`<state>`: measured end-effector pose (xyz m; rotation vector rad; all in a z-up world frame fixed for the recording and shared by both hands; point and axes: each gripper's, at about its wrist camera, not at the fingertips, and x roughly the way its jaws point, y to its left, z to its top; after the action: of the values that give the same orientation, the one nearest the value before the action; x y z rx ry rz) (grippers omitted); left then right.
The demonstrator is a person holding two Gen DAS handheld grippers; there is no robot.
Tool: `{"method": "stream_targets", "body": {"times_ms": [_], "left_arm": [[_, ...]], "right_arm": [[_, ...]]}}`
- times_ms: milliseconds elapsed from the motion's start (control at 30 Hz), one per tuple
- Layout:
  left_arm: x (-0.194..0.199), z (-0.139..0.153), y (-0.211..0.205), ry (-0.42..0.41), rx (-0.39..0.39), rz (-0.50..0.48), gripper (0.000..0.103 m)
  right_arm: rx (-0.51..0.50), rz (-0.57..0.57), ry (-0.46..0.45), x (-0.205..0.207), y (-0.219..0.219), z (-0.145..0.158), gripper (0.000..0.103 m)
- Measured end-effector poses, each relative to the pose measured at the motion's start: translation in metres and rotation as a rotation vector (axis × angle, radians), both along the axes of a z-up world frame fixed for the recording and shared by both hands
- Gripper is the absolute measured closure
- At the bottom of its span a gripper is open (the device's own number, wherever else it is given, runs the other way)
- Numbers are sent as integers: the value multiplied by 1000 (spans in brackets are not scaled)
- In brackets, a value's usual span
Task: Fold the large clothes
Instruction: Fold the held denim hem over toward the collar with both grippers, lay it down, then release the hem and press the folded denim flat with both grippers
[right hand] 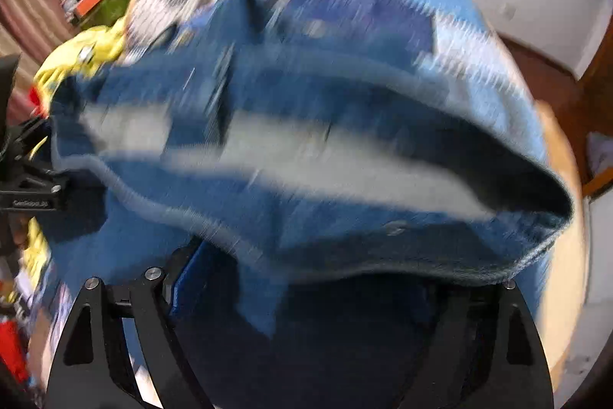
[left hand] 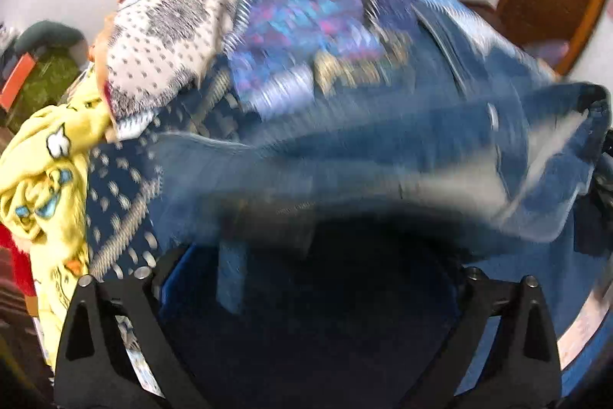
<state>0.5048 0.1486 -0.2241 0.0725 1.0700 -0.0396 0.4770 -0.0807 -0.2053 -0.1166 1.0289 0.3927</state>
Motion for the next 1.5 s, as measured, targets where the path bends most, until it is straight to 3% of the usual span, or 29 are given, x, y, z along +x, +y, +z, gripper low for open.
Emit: {"method": "stream_targets", "body": {"times_ms": [33, 100, 167, 233, 333, 533, 767, 900, 1000, 1167, 1267, 1400, 1500], "left_arm": [[8, 12, 8, -36, -2, 44, 8], [16, 37, 20, -145, 110, 155, 7], [18, 61, 36, -233, 146, 246, 7], [11, 76, 45, -264, 110, 250, 7], [-10, 86, 45, -281, 68, 197, 7], [-52, 67, 11, -235, 41, 44, 7], [-90, 19, -38, -138, -27, -65, 7], [-94, -16, -48, -79, -26, -30, 7], [-100, -32, -43, -107, -17, -14, 3], [-118, -28, -28, -166, 26, 22, 3], [-131, -26, -17, -168, 10, 48, 3], [-147, -19, -3, -191, 65, 104, 3], [-158, -18, 20, -189, 17, 181, 0]], "right_arm": [[20, -52, -19, 15, -6, 8, 22], [22, -179, -60, 33, -18, 21, 22], [34, -245, -135, 35, -27, 39, 22], [76, -269, -175, 28, -34, 55, 21], [135, -214, -197, 7, -33, 71, 20], [151, -29, -191, -37, 2, 72, 20], [84, 94, -116, -74, 30, 29, 20], [-20, 107, -28, -77, 27, -7, 20], [-39, 68, 15, -73, 4, -23, 19], [43, 74, 11, -79, -36, -15, 19], [-22, 19, -35, -86, -49, -10, 19], [23, 20, -24, -89, -65, -7, 19], [0, 21, -48, -95, -67, -3, 19]]}}
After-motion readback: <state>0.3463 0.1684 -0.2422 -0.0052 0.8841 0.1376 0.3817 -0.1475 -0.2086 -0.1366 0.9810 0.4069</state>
